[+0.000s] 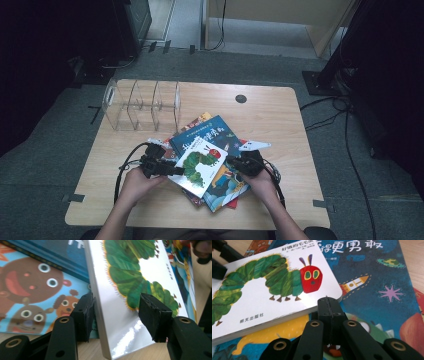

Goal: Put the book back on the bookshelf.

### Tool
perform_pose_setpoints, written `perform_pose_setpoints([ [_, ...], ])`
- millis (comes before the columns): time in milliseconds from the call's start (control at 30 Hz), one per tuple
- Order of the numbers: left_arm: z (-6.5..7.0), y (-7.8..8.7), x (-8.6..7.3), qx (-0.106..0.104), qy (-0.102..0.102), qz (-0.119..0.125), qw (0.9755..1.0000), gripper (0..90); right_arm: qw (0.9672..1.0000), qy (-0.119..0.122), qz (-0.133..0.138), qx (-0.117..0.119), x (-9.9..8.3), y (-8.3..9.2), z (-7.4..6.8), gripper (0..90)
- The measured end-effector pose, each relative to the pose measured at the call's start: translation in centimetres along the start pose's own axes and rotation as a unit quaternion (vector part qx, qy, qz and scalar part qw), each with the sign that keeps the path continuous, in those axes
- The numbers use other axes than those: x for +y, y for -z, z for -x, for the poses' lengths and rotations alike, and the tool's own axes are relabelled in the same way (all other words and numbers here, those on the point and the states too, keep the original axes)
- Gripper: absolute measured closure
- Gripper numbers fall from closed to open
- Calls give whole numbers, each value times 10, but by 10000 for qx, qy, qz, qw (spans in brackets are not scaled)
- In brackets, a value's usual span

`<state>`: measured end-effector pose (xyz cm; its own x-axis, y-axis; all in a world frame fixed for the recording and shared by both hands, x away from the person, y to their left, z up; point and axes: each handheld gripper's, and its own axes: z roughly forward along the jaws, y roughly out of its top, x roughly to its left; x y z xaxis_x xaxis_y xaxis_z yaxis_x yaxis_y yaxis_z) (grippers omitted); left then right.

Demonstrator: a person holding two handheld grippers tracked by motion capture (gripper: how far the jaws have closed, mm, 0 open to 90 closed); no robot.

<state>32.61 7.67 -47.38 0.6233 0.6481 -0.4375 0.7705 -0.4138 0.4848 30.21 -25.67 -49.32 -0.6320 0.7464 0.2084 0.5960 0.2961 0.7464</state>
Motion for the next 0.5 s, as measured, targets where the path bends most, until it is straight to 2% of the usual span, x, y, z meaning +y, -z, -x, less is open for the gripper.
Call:
perform_pose_setpoints([
  [200, -7, -2, 9, 19, 106, -63, 9999, 426, 9995, 132, -191, 221, -3, 4, -17, 900],
  [267, -8, -4, 12, -41, 170, -102, 9998, 405, 9992, 172, -261, 245, -4, 3, -22, 900],
  [367, -5, -7, 18, 44, 88, -209, 9997, 387, 9992, 261, -236, 212, -4, 1, -25, 900],
  [500, -2, -10, 20, 59, 127, -249, 9996, 366, 9990, 311, -191, 248, -2, -3, -25, 900],
])
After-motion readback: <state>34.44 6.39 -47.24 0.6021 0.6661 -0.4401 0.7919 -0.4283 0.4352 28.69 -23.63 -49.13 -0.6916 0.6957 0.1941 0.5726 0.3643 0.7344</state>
